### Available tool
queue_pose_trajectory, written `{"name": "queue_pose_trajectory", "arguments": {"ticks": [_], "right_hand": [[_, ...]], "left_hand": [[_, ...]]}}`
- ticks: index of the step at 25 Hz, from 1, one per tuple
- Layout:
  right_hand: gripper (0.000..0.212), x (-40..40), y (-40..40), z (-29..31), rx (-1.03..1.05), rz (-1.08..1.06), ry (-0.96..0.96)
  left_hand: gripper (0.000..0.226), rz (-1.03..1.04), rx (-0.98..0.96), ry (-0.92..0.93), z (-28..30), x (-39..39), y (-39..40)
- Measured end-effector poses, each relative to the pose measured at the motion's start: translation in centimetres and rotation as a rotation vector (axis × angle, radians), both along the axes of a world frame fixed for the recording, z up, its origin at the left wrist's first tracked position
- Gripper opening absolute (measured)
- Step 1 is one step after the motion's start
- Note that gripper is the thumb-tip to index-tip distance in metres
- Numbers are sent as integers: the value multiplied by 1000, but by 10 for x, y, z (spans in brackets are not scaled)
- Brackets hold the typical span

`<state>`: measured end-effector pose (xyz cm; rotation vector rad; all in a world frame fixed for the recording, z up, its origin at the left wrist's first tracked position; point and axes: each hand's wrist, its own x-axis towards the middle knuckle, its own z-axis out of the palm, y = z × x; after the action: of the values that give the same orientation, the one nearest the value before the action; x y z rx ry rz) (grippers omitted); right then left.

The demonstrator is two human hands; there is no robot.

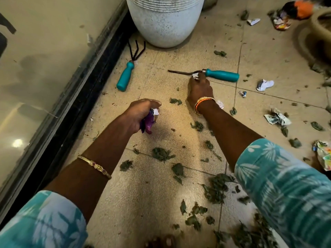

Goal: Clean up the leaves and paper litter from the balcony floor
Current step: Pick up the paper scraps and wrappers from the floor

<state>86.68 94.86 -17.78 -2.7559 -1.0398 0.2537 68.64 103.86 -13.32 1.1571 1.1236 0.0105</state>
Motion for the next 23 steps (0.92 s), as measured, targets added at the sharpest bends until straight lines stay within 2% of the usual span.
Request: {"name": "queue_pose_trajectory", "arguments": {"ticks": [2,4,6,9,12,14,16,18,19,21,23], "right_hand": [[43,2,-2,3,58,-24,-47],[30,0,-11,9,285,-47,-83],[21,-8,-26,22,512,-153,-18],[9,-15,-48,52,674,-360,346],[15,-36,-71,75,713,-378,769],[21,-55,-84,72,694,-383,873],[17,-60,-95,61,583,-329,757],[5,-47,-106,52,508,-296,562],[6,-37,-110,48,480,-296,447],[24,-21,-117,35,379,-240,262],[37,-15,-119,18,273,-108,223]], "left_hand": [[7,21,-18,0,-1,5,2],[7,-8,-28,-4,-2,10,2],[6,-28,-63,-53,-2,14,1],[8,-10,-97,-147,9,22,-11],[26,-140,-145,-165,21,33,-38],[31,-236,-121,-112,17,38,-53],[29,-202,-93,-44,10,38,-64],[33,-118,-112,-12,3,37,-72],[33,-82,-123,-6,2,36,-74],[32,-35,-109,11,-1,38,-74],[32,-25,-86,24,-1,40,-71]]}}
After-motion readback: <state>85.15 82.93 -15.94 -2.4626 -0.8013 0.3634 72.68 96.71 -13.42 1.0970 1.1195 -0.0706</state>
